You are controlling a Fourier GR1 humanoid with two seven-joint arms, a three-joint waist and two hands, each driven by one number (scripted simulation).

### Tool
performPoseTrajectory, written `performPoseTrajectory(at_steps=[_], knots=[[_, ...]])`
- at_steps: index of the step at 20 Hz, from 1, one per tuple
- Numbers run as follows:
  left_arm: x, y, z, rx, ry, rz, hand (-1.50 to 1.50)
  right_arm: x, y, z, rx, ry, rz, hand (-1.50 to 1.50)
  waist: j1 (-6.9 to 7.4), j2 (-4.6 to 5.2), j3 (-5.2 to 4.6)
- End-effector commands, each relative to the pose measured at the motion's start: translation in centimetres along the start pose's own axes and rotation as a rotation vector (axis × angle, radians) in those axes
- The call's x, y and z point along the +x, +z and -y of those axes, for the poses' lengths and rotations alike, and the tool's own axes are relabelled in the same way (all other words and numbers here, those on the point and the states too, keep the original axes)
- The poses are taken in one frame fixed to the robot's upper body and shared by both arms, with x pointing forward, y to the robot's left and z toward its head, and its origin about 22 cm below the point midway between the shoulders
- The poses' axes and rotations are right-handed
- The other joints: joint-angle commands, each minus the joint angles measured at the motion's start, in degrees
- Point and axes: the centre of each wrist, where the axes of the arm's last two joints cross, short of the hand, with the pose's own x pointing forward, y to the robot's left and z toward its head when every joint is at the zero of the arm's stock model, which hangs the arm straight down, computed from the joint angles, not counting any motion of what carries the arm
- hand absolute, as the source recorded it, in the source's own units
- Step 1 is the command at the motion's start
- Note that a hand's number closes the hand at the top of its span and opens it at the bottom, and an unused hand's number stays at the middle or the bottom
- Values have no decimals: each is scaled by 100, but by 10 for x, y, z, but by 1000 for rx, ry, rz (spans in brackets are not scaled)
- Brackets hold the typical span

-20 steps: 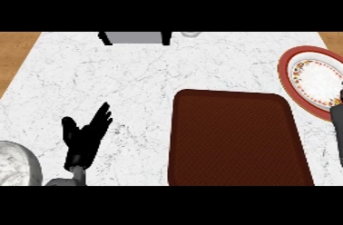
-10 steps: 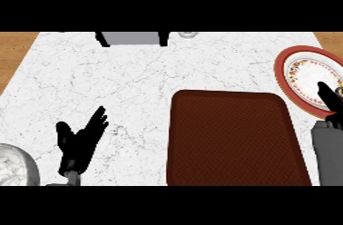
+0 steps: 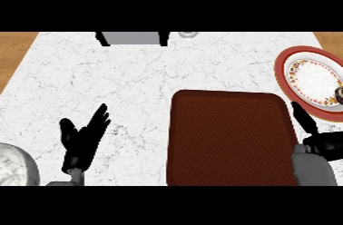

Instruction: Pick the cupcake from the tray and place it in the plate

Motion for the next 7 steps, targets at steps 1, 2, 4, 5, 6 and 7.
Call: performPoseTrajectory(at_steps=[1, 2, 4, 5, 6, 7], knots=[[-5, -8, 3, -1, 2, 3, 0, -12, 24, 20, 31, 31, -20, -150, -21, -3, -7], [-3, -5, -3, 9, -12, 2, 0, -10, 32, 23, 12, 10, -21, -150, -11, -3, -7], [-16, 1, -7, 3, -4, 14, 0, -19, 31, 14, 1, 32, -22, -150, 13, 5, -1], [-9, 1, 9, -5, -1, 0, 0, -6, 32, 21, 16, 17, -24, -150, 5, 1, -4], [-5, -9, -11, 3, 3, 2, 0, -14, 38, 9, 13, 40, -11, -150, 12, 6, -2], [-7, -8, -8, 2, -8, -2, 0, -11, 53, 8, 39, 33, -25, -150, 14, 4, -4]])
